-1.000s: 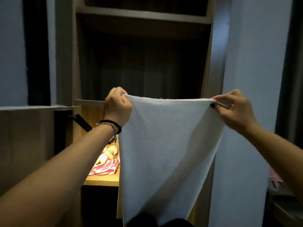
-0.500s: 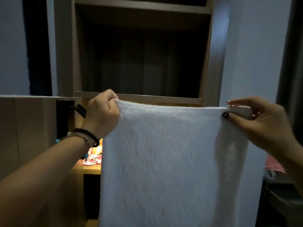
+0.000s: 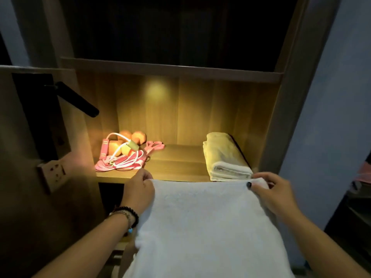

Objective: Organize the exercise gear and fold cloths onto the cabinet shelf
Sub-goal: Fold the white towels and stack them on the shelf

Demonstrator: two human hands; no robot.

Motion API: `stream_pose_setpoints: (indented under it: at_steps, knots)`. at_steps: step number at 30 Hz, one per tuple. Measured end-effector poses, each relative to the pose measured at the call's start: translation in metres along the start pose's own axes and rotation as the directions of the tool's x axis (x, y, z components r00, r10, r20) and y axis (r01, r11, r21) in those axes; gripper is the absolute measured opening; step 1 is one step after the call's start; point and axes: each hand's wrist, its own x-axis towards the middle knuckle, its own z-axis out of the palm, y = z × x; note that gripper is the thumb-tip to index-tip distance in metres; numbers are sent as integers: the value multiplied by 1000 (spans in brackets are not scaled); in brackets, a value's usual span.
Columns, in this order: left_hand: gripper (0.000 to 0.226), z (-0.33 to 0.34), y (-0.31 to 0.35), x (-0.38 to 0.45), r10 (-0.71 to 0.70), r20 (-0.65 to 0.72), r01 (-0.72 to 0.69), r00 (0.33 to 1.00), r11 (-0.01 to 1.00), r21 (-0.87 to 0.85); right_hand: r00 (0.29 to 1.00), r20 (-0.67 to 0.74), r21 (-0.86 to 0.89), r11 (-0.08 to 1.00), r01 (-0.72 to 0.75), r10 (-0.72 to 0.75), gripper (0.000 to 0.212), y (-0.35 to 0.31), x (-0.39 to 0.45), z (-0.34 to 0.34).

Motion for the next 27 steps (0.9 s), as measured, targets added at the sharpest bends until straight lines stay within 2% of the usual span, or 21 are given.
stream_pose_setpoints:
  at_steps: [4, 6, 7, 9, 11, 13, 15, 18, 20, 22, 25, 27]
  knots:
    - [27, 23, -24, 10, -114, 39, 113, 993, 993, 21, 981, 73, -8, 984, -180, 180, 25, 31, 11, 31]
    - [27, 32, -35, 15, -167, 104, 161, 980, 985, 56, 959, 107, -30, 965, -259, 261, 26, 43, 14, 43]
    - [26, 35, -41, 17, -196, 151, 182, 969, 978, 99, 938, 129, -35, 947, -319, 320, 25, 48, 15, 47]
    - [24, 39, -50, 26, -248, 285, 160, 926, 941, 299, 863, 197, -35, 883, -467, 465, 21, 58, 13, 53]
    - [24, 44, -52, 40, -270, 452, 30, 850, 882, 470, 756, 301, -74, 805, -589, 581, 20, 65, 9, 55]
    - [24, 56, -45, 53, -250, 577, -38, 778, 897, 441, 676, 392, -101, 760, -642, 624, 21, 71, 8, 54]
    - [19, 74, -30, 59, -214, 661, -39, 720, 938, 345, 640, 445, -88, 742, -665, 626, 21, 76, 10, 53]
    - [16, 116, -9, 55, -194, 794, -45, 576, 962, 268, 628, 474, -57, 733, -677, 617, 19, 79, 12, 55]
    - [17, 147, 0, 49, -219, 848, -85, 483, 952, 294, 642, 475, -34, 741, -670, 602, 15, 79, 11, 58]
    - [15, 175, 5, 44, -254, 871, -134, 421, 932, 336, 667, 455, -23, 757, -653, 590, 11, 79, 9, 60]
    - [27, 210, 7, 43, -342, 889, -239, 306, 876, 419, 694, 426, -20, 773, -634, 580, 13, 80, 5, 62]
    - [44, 226, 5, 46, -422, 874, -310, 241, 820, 481, 690, 426, -19, 768, -640, 585, 13, 81, 4, 62]
